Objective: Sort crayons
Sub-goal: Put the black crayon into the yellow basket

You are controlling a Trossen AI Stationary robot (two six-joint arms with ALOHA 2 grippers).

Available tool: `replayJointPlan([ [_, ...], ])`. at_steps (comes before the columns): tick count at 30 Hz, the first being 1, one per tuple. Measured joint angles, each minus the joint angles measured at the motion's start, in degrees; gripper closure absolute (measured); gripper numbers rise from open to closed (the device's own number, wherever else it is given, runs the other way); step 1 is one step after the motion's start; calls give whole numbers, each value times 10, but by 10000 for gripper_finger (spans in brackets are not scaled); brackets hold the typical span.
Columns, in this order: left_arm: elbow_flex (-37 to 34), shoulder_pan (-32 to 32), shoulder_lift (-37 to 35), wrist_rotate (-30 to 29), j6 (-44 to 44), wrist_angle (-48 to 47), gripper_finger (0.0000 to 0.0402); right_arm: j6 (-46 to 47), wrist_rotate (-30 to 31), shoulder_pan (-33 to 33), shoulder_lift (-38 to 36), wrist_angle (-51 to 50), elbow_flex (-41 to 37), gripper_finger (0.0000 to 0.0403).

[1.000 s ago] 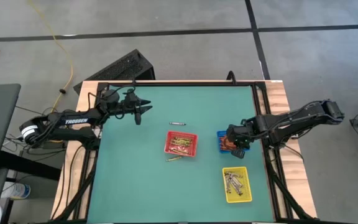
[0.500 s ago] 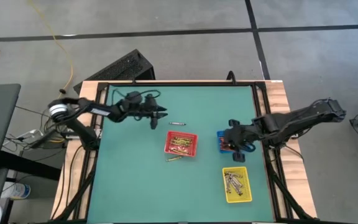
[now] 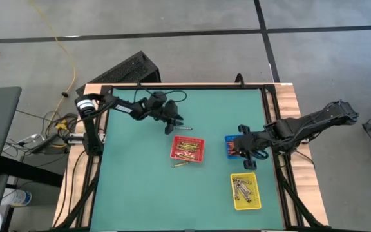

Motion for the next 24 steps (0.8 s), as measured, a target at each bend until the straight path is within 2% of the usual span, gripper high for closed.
replayJointPlan([
  [5, 1, -3, 10, 16, 24, -15, 281, 0, 0, 0, 0, 0, 0, 340],
  [10, 1, -14, 10, -24, 62, -53, 281, 0, 0, -1, 0, 1, 0, 340],
  [15, 1, -21, 10, -37, 101, -96, 281, 0, 1, -1, 0, 2, 0, 340],
  [17, 1, -25, 9, -65, 102, -102, 284, 0, 2, -1, 0, 2, 0, 340],
  [20, 1, -28, 9, -90, 105, -107, 310, 0, 9, -1, 0, 2, 0, 340],
  [24, 1, -29, 9, -93, 100, -105, 374, 1, 15, -1, 0, 2, 0, 340],
])
